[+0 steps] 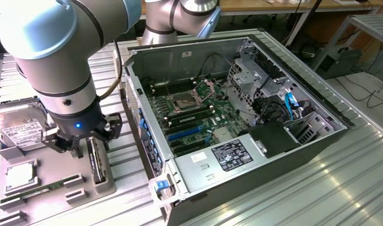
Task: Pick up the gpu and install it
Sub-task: 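Pick up the gpu and move the gpu toward the slot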
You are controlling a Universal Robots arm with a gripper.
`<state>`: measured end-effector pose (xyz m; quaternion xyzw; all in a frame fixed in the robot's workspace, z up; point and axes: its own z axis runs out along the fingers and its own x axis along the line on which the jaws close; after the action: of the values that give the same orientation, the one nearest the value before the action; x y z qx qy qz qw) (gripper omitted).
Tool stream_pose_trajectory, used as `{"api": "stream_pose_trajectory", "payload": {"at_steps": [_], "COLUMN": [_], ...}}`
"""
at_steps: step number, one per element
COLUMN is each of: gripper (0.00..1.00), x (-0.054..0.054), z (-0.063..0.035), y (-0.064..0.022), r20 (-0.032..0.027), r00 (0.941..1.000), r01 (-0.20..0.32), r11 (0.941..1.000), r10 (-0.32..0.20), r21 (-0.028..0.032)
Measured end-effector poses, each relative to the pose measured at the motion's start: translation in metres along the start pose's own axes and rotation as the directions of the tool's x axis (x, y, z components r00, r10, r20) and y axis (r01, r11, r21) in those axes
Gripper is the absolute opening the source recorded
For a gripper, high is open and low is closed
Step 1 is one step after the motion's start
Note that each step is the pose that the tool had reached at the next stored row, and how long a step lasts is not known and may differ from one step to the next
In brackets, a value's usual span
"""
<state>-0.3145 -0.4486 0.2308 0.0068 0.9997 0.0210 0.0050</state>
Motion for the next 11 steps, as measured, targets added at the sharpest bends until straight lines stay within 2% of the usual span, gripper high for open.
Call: {"api": "stream_pose_trajectory", "payload": {"at_steps": [2,3,4,11], "gripper": [0.52,0.52,0.45,0.45], "x": [0.0000,0.0000,0.0000,0.0000], "z": [0.0000,0.0000,0.0000,-0.0001], "y": [0.0000,0.0000,0.0000,-0.0049], "r20": [0.0001,0.0000,0.0001,0.0000], "r00": [1.0000,1.0000,1.0000,1.0000], "r01": [0.000,0.000,0.000,0.000], "r11": [1.0000,1.0000,1.0000,1.0000], "r10": [0.000,0.000,0.000,0.000], "r21": [0.0000,0.0000,0.0000,0.0000]}}
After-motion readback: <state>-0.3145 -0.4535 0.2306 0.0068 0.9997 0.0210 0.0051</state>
